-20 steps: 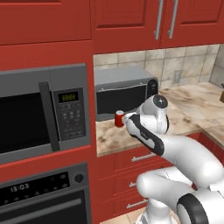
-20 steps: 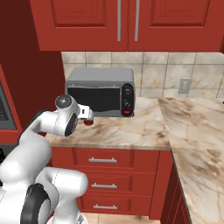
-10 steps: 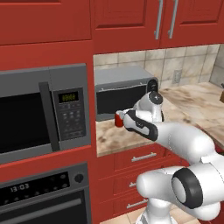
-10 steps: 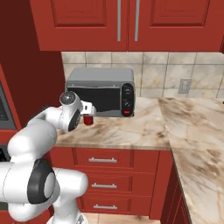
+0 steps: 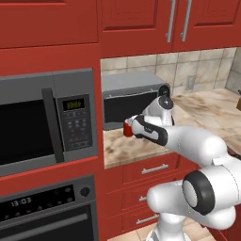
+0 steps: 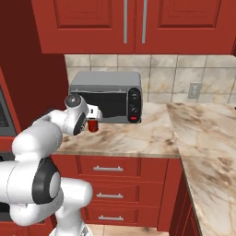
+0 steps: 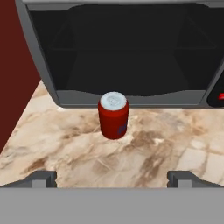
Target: Four empty soda cans are scattered around the kitchen. Gather all the cans and cluster them next to the stove for recycling.
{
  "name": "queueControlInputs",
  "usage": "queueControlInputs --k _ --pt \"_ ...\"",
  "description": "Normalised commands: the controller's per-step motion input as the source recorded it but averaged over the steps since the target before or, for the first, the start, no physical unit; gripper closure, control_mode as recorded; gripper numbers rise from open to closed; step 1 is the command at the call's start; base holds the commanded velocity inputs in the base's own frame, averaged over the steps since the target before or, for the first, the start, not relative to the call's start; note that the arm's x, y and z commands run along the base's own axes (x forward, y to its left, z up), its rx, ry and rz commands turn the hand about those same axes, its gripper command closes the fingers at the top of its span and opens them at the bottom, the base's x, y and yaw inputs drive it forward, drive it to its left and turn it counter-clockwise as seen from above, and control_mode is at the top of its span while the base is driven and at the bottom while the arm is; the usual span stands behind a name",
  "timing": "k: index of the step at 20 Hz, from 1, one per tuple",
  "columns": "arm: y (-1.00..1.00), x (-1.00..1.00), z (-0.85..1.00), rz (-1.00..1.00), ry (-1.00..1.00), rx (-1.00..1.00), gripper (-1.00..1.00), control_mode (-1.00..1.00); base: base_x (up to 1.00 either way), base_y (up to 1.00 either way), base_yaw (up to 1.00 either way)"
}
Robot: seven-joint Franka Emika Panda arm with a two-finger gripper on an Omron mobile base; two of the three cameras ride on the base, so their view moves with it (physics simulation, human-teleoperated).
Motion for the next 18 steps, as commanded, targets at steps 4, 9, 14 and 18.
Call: queueControlInputs --k 4,9,14,18 --pt "0.00 0.11 0.00 0.00 0.02 0.00 -1.00 -1.00 0.00 0.00 0.00" --pt "0.00 0.21 -0.04 0.00 0.04 0.00 -1.00 -1.00 0.00 0.00 0.00" --pt "0.00 0.16 -0.16 0.00 0.05 0.00 -1.00 -1.00 0.00 0.00 0.00" --pt "0.00 0.09 -0.25 0.01 0.03 0.00 -1.00 -1.00 0.00 0.00 0.00"
